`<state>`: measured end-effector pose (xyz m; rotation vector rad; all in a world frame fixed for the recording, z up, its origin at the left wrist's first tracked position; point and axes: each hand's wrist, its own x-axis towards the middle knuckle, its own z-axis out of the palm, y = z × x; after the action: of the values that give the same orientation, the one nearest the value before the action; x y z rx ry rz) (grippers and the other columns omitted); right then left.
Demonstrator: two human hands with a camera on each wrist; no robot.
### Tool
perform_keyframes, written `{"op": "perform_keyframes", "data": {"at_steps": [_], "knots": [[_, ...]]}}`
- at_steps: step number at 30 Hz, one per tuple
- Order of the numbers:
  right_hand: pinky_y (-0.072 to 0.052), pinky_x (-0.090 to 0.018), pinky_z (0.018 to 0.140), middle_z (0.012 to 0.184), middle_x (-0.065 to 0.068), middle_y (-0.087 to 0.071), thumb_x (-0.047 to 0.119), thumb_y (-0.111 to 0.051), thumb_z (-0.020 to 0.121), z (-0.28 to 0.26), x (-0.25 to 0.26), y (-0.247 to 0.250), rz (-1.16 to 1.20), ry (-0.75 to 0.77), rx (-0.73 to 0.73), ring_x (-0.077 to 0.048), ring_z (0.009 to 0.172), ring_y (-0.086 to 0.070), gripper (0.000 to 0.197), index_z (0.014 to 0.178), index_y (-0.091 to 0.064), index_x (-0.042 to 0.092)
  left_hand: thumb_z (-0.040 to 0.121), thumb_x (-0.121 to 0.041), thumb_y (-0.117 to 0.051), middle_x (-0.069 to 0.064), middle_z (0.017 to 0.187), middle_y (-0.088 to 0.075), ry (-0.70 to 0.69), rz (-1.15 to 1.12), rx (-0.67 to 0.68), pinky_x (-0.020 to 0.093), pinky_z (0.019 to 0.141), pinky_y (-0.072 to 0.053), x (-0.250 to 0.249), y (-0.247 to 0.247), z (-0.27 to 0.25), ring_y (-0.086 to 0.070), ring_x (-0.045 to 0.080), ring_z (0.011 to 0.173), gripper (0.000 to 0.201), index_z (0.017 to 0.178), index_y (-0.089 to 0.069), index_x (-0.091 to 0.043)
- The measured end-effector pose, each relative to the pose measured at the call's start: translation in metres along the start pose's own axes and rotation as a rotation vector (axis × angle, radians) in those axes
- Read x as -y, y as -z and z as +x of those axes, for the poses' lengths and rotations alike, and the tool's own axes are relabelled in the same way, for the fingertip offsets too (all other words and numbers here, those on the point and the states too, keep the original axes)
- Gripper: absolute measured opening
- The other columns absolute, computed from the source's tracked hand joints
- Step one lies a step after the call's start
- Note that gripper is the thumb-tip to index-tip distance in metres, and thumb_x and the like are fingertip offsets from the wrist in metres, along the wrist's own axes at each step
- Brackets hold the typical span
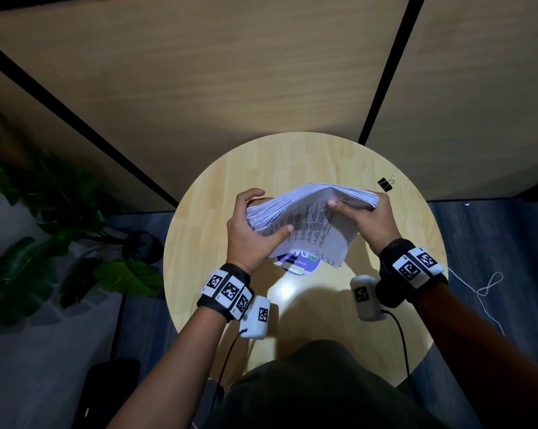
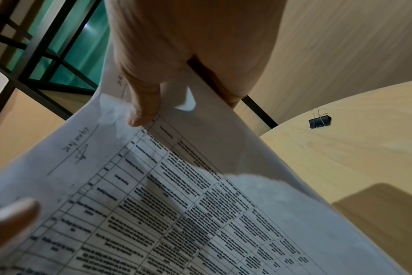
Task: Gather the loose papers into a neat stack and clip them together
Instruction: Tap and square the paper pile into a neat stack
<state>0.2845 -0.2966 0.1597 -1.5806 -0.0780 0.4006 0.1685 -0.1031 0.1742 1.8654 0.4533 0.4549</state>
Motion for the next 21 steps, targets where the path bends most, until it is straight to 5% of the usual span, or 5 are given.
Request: {"op": "perform_keyframes", "data": {"at_steps": [3, 6, 13, 17, 21], "knots": [[-0.052, -0.017, 0.07, 0.084, 0.004, -0.077, 0.015, -0.081, 0.073, 0.001, 0.0, 0.001, -0.001, 0.004, 0.027, -0.007, 0.078, -0.07, 0.02, 0.092, -0.076, 0.011, 0.066, -0.006, -0.085, -0.023, 0.084, -0.066, 0.074, -0.059, -0.025, 0.025, 0.075, -0.054, 0.006, 0.004, 0.004, -0.064, 0.003, 0.08, 0.047, 0.101, -0.058, -0.022], [-0.051, -0.016, 0.071, 0.09, -0.003, -0.076, 0.015, -0.081, 0.073, 0.0, 0.0, 0.002, -0.02, -0.006, 0.055, -0.009, 0.08, -0.07, 0.024, 0.095, -0.075, 0.006, 0.074, 0.004, -0.076, -0.017, 0.094, -0.07, 0.161, -0.186, 0.12, 0.021, 0.082, -0.051, 0.009, 0.008, 0.011, -0.066, 0.0, 0.088, 0.038, 0.106, -0.067, -0.016], [-0.053, -0.018, 0.072, 0.09, -0.003, -0.076, 0.017, -0.082, 0.072, 0.001, -0.003, 0.003, -0.027, -0.038, 0.033, -0.009, 0.08, -0.07, 0.028, 0.096, -0.074, 0.004, 0.084, -0.012, -0.071, -0.006, 0.089, -0.07, 0.256, -0.148, 0.194, 0.014, 0.076, -0.051, 0.023, 0.003, 0.027, -0.064, -0.007, 0.077, 0.017, 0.099, -0.068, -0.019], [-0.056, -0.038, 0.09, 0.105, -0.003, -0.074, 0.042, -0.091, 0.055, 0.011, -0.026, 0.007, -0.088, -0.162, 0.04, -0.016, 0.096, -0.071, 0.07, 0.112, -0.064, 0.011, 0.084, -0.005, -0.069, -0.002, 0.102, -0.066, 0.275, -0.097, 0.275, 0.011, 0.08, -0.051, 0.037, 0.0, 0.031, -0.063, -0.013, 0.083, 0.03, 0.107, -0.061, -0.023], [-0.055, -0.044, 0.091, 0.106, -0.004, -0.073, 0.033, -0.091, 0.055, 0.015, -0.039, 0.008, -0.094, -0.188, 0.016, -0.019, 0.097, -0.07, 0.068, 0.113, -0.063, 0.011, 0.086, -0.012, -0.069, 0.003, 0.112, -0.065, 0.298, -0.02, 0.276, 0.033, 0.091, -0.05, 0.045, -0.006, 0.035, -0.062, 0.015, 0.101, 0.036, 0.119, -0.058, -0.019]]}}
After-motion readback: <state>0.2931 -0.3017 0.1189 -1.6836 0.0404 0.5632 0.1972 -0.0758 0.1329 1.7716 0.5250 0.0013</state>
